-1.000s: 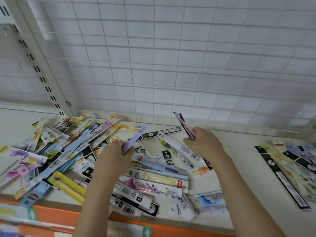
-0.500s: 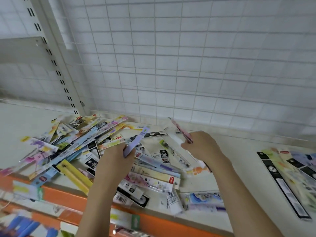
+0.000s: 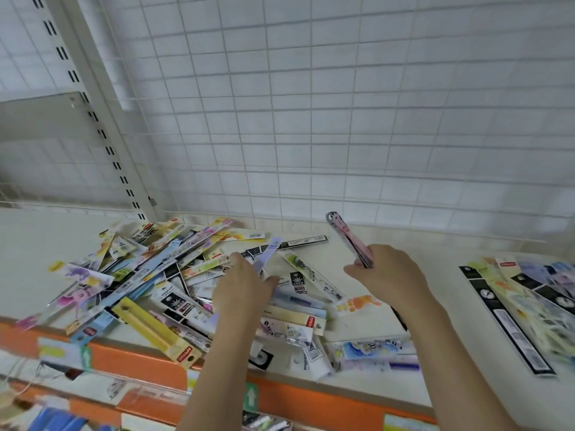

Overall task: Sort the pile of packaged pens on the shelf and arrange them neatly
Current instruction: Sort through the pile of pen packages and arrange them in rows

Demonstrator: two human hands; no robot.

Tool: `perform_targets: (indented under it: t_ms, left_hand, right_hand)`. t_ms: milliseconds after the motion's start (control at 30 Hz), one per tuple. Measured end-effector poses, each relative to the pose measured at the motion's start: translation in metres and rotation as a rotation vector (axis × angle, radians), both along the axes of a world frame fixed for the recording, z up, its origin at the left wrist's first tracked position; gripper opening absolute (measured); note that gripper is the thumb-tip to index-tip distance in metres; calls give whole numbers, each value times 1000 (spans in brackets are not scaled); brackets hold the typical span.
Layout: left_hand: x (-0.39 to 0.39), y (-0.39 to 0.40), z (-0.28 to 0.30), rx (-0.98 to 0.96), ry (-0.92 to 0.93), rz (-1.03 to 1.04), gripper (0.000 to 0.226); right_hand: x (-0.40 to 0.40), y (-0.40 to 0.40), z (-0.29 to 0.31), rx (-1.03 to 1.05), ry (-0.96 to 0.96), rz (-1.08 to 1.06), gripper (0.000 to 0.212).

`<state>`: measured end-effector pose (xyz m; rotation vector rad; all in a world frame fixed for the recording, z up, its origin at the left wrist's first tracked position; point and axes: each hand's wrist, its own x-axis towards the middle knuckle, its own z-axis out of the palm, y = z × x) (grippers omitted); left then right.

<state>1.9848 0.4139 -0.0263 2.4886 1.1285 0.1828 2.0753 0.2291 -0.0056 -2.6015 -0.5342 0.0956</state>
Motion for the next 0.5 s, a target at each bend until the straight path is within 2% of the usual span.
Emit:
perform_targets:
  t_ms: [133,233,433,500]
  left_hand:
    - [-2,4,5,-109,-107,23,50]
    - [-6,6,10,-257,-297,19,38]
    - [-15,13,18,-410,-638,62,51]
    - [-21,13,22,-420,-714,66,30]
  right_hand:
    - [-3,2,-11,21,20,-27,23]
    - [-7,3,-17,23,28,-8,23]
    - [-10,10,-23,-2,34,26,24]
    - [-9,18,-24,-18,21,32,27]
